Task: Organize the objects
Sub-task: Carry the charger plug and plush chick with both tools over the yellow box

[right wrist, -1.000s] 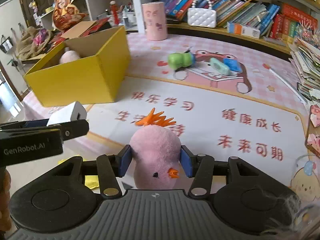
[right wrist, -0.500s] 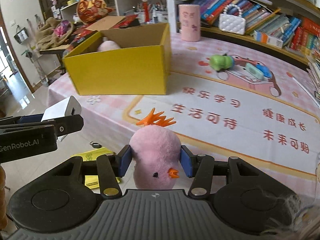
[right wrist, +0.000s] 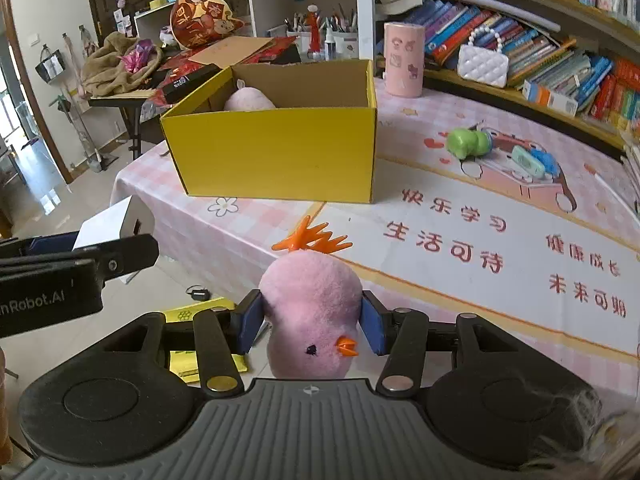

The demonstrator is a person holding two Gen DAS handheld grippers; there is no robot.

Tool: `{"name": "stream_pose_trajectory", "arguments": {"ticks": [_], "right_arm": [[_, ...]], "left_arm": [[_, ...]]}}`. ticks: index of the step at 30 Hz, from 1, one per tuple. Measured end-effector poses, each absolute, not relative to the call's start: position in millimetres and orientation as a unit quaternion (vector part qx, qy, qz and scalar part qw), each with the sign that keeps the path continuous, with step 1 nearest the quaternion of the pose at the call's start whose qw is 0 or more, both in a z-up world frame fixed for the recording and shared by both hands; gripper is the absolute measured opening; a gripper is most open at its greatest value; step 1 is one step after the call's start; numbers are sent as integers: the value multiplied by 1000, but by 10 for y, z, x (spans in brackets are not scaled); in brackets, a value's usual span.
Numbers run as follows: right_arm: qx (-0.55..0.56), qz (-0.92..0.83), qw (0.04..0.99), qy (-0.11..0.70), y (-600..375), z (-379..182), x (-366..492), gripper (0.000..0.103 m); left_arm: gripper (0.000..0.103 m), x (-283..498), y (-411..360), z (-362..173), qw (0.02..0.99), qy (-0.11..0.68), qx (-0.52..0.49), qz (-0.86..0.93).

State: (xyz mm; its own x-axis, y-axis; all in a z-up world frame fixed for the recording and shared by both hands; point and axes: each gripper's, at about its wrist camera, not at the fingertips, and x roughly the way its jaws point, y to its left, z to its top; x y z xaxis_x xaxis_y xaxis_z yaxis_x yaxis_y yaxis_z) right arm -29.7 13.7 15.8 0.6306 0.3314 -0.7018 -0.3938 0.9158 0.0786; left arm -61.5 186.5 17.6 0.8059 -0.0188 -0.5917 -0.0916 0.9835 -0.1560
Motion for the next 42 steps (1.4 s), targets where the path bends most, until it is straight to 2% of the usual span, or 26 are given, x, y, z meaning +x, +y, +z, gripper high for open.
{"name": "stream_pose_trajectory", "arguments": {"ticks": [13, 19, 25, 34, 42], "right_arm": [[3, 186, 922, 340, 136, 339, 151, 49], [23, 194, 938, 287, 230, 679, 719, 49], [28, 205, 946, 250, 468, 934, 1486, 49], [2, 247, 920, 304, 786, 709, 2383, 49], [-81, 270, 888, 363, 1148, 310, 2850, 49]], "left_arm": [[71, -329, 1965, 473, 962, 259, -83, 25], [71, 109, 1994, 704, 971, 225, -65, 39], [71, 709, 1975, 654, 969, 234, -45, 64], [71, 1389, 1861, 337, 954, 288, -18, 85], [71, 1746, 1830, 127, 938, 331, -13, 100]]}}
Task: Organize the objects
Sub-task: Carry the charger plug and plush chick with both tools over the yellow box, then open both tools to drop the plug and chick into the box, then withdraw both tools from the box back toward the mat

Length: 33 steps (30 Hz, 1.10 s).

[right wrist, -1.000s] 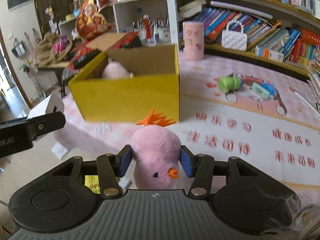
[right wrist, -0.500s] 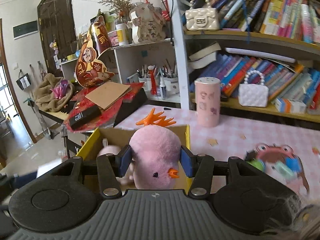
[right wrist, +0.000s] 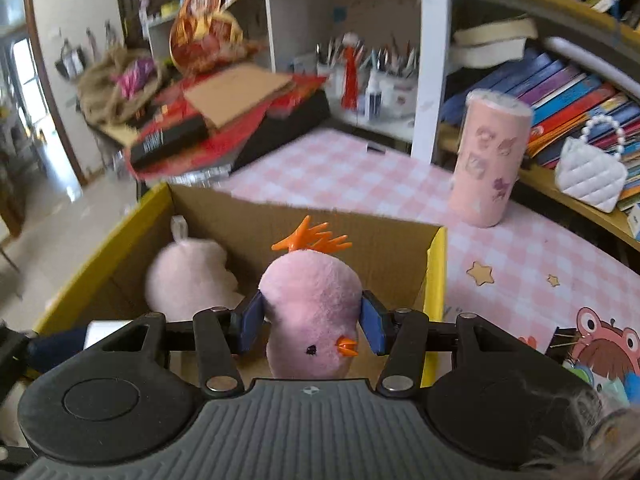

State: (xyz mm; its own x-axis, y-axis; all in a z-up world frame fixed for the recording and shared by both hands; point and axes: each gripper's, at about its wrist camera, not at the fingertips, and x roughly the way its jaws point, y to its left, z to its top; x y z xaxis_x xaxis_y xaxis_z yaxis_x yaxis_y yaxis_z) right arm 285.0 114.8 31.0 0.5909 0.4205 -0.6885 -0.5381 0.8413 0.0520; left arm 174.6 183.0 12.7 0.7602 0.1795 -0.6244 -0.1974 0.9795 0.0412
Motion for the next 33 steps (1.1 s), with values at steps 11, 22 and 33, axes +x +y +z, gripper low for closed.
{"name": "stream_pose_trajectory", "arguments": {"ticks": [11, 22, 33], "right_arm": [[-165, 279, 859, 396, 1411, 152, 2942, 49], [-119, 286, 882, 354, 1261, 341, 2824, 76], [-55, 235, 931, 274, 817, 854, 2156, 72]], "left_arm": [[71, 1919, 1831, -3, 924, 369, -8, 105], [78, 1798, 1829, 171, 941, 324, -9, 98], [86, 1246, 1928, 583, 965, 236, -27, 107]]}}
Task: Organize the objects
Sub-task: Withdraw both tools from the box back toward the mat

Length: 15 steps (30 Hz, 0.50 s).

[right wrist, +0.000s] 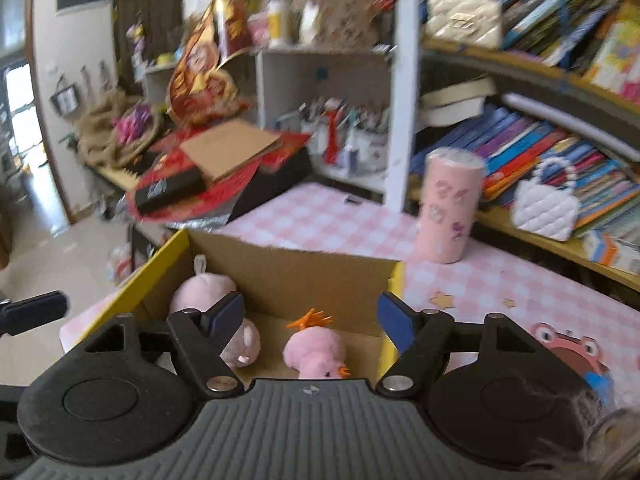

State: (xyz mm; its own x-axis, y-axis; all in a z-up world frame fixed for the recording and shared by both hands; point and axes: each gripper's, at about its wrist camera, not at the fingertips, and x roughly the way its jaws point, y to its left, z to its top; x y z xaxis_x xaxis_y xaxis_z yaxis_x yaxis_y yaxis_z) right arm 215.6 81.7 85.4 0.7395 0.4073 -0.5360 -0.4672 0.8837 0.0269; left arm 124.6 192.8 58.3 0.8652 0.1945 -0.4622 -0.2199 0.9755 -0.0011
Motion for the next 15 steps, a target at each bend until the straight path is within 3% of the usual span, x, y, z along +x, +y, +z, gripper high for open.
{"name": "stream_pose_trajectory", "arguments": {"ticks": [9, 15], "right_arm": [[-17, 204, 953, 222, 595, 1049, 1322, 68], [-27, 197, 947, 253, 430, 829, 786, 63]], "left_arm": [[89, 576, 2079, 669, 966, 218, -34, 133], [90, 172, 2080, 595, 963, 236, -47, 124]]}}
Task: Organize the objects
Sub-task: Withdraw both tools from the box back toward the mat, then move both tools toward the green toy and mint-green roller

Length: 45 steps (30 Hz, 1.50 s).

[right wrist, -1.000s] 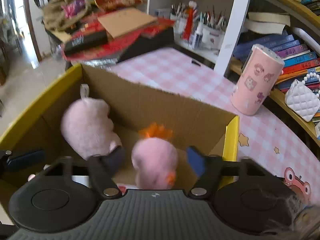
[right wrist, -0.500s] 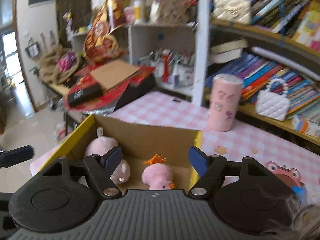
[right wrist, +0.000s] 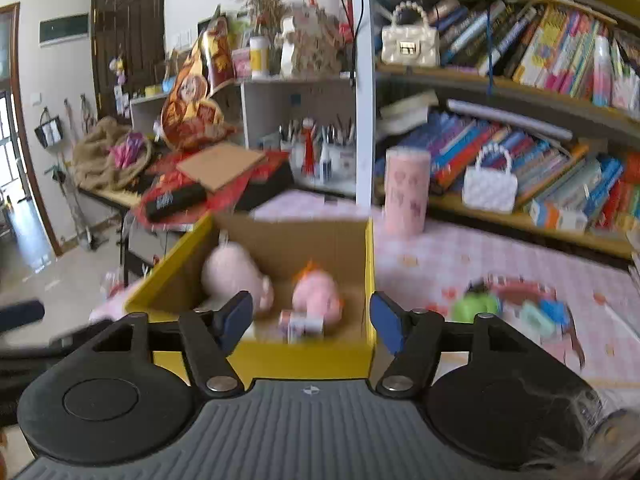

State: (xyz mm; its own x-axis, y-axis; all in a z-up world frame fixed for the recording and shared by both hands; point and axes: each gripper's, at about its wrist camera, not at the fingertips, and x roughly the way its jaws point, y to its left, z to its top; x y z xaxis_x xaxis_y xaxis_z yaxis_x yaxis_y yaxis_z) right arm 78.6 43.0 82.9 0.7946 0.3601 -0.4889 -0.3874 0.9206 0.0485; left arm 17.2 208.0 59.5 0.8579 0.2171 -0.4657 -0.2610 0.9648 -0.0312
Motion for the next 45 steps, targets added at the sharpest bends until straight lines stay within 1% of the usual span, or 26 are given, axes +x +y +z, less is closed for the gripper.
{"name": "stream_pose_trajectory", "arguments": {"ticks": [6, 8, 10, 21, 34, 45], "right_arm": [[-37, 186, 943, 272, 351, 606, 255, 63], [-37, 179, 944, 274, 317, 543, 91, 63], [-35, 169, 944, 282, 276, 475, -47, 63], [-36, 88, 944, 315, -179, 298, -386, 62], [9, -40, 937, 348, -1109, 154, -371, 63], [22, -53, 918, 392, -1747, -37, 121, 63]], "left_arm": [[91, -134, 1978, 483, 959, 257, -46, 108], [94, -221, 1919, 453, 958, 263, -42, 104], [95, -326, 1854, 431, 959, 264, -40, 98], [95, -494, 1497, 228, 951, 305, -42, 33], [95, -110, 644, 160, 944, 317, -1, -88], [95, 426, 7, 0, 930, 349, 14, -116]]}}
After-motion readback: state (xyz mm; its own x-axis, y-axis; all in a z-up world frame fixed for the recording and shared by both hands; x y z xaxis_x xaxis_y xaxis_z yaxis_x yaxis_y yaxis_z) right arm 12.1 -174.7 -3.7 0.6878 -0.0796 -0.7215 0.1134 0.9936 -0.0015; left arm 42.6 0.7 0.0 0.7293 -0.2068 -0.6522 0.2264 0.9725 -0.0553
